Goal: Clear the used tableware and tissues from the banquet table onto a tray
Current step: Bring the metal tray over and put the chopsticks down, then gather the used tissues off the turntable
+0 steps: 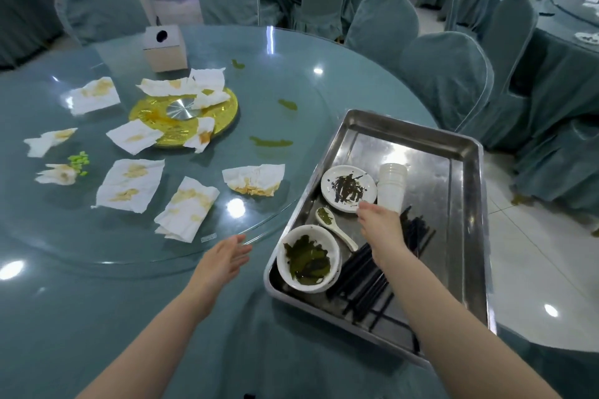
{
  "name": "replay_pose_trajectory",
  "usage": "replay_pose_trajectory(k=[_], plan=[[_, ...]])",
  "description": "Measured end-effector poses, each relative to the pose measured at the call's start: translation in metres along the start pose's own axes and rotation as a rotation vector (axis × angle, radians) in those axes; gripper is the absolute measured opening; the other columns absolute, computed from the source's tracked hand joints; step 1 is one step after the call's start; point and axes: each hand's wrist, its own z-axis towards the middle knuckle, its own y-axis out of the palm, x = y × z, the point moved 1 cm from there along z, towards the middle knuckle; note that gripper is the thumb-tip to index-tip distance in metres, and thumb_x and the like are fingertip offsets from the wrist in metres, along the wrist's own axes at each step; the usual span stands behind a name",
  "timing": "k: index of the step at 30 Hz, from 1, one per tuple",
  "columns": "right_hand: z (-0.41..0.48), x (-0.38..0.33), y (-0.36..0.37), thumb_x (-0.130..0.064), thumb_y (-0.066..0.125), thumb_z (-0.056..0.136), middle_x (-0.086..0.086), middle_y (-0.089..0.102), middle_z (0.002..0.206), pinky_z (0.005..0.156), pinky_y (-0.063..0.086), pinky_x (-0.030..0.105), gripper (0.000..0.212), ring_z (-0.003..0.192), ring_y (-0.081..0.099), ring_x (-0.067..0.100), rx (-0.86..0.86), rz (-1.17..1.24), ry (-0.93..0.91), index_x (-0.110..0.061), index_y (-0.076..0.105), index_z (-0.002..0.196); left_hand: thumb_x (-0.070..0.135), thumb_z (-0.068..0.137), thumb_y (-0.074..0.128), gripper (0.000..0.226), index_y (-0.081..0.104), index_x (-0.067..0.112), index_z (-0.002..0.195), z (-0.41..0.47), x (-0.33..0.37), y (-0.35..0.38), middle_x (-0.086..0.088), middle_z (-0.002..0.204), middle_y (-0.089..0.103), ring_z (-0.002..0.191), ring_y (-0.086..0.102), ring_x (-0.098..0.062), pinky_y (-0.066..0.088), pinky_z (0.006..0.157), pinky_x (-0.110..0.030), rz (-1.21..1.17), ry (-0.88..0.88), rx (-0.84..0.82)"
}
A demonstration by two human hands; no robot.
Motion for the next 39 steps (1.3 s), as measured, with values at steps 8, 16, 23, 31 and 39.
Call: replay_pose_trajectory(k=[8,16,23,31,39], plan=[[-0.01,-0.012,0.089,-0.019,0.053,0.094,-0.009,0.061,0.122,0.092,0.043,0.028,0.033,0.106,0.053,0.007,-0.191,-0.237,-0.22,-0.023,0.061,0.126,0.023,0.1,0.044,0.021,0.058,0.026,0.115,-0.001,-0.01,-0.082,0.006,0.109,0.068,0.104,0.062,-0.013,0.043,0.096,-0.034,-0.024,0.024,0.153],[0.005,-0.017,0.191,-0.018,0.052,0.091,0.002,0.051,0.141,0.099,0.038,0.029,0.048,0.122,0.05,0.021,-0.375,-0.798,-0.466,-0.022,0.048,0.139,0.013,0.097,0.048,0.033,0.053,0.018,0.129,0.021,-0.022,-0.163,-0.002,0.125,0.062,0.111,0.055,-0.013,0.039,0.095,-0.029,0.231,0.066,0.328],[0.036,-0.007,0.233,-0.031,0.048,0.097,0.013,0.002,0.161,0.118,0.01,0.045,0.062,0.147,-0.002,0.038,-0.402,-1.218,-0.538,-0.031,0.019,0.151,0.018,0.094,0.053,0.06,0.029,0.017,0.149,0.057,-0.044,-0.218,-0.007,0.159,0.019,0.146,0.018,-0.021,0.016,0.117,-0.032,0.765,0.064,0.301],[0.054,-0.012,0.228,0.004,0.043,0.086,0.011,0.061,0.121,0.081,0.044,0.032,0.043,0.106,0.056,0.032,-0.136,-1.178,-0.648,-0.016,0.067,0.116,0.038,0.098,0.04,0.073,-0.005,0.022,0.153,0.08,-0.062,-0.239,-0.004,0.161,-0.014,0.148,-0.005,-0.027,0.01,0.118,-0.044,1.177,-0.051,0.278],[-0.012,-0.007,0.293,-0.017,0.058,0.09,-0.001,0.058,0.119,0.089,0.027,0.005,0.032,0.115,0.052,0.019,-0.47,-0.805,-0.833,-0.021,0.064,0.121,0.039,0.092,0.047,0.08,-0.002,0.021,0.154,0.075,-0.058,-0.234,-0.005,0.162,-0.004,0.148,0.006,-0.026,0.013,0.119,-0.037,1.271,0.014,0.277]])
